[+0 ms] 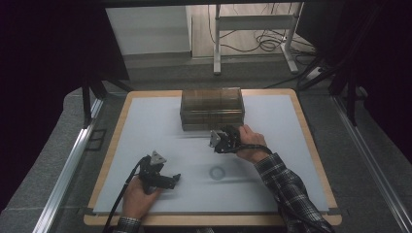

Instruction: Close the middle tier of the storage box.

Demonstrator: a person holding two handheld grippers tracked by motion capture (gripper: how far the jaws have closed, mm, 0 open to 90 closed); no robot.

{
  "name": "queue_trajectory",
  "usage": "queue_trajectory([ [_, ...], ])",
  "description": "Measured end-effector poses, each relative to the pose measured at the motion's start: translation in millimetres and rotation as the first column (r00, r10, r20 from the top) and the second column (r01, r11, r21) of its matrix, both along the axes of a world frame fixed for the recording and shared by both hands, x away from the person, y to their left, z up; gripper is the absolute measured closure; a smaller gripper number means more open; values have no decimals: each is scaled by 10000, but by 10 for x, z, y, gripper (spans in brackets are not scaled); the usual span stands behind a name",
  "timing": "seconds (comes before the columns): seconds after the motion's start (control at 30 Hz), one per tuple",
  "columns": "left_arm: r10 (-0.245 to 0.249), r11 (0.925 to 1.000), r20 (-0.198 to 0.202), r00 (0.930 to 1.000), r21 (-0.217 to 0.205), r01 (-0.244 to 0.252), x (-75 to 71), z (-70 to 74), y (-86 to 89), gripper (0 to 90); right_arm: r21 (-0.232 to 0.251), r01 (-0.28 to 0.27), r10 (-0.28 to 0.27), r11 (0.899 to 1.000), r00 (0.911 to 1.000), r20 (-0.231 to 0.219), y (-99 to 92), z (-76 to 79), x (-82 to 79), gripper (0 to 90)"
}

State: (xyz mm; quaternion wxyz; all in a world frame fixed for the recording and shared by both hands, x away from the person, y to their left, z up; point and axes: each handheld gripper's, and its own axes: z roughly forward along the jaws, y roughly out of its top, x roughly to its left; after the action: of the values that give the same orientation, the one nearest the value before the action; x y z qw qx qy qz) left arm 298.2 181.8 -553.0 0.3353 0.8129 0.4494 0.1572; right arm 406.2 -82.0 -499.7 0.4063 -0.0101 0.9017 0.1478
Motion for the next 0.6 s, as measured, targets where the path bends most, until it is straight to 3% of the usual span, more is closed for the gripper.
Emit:
queue_trajectory([
  [0.33,20,10000,-13,10000,-23,-20,-1,-1,-2,0,564,-119,182,9983,9935,-1127,-72,107,74,597],
  [0.6,17,10000,-14,10000,-22,-17,-1,-1,-2,0,912,-175,388,9957,9707,-2371,-136,195,157,592],
])
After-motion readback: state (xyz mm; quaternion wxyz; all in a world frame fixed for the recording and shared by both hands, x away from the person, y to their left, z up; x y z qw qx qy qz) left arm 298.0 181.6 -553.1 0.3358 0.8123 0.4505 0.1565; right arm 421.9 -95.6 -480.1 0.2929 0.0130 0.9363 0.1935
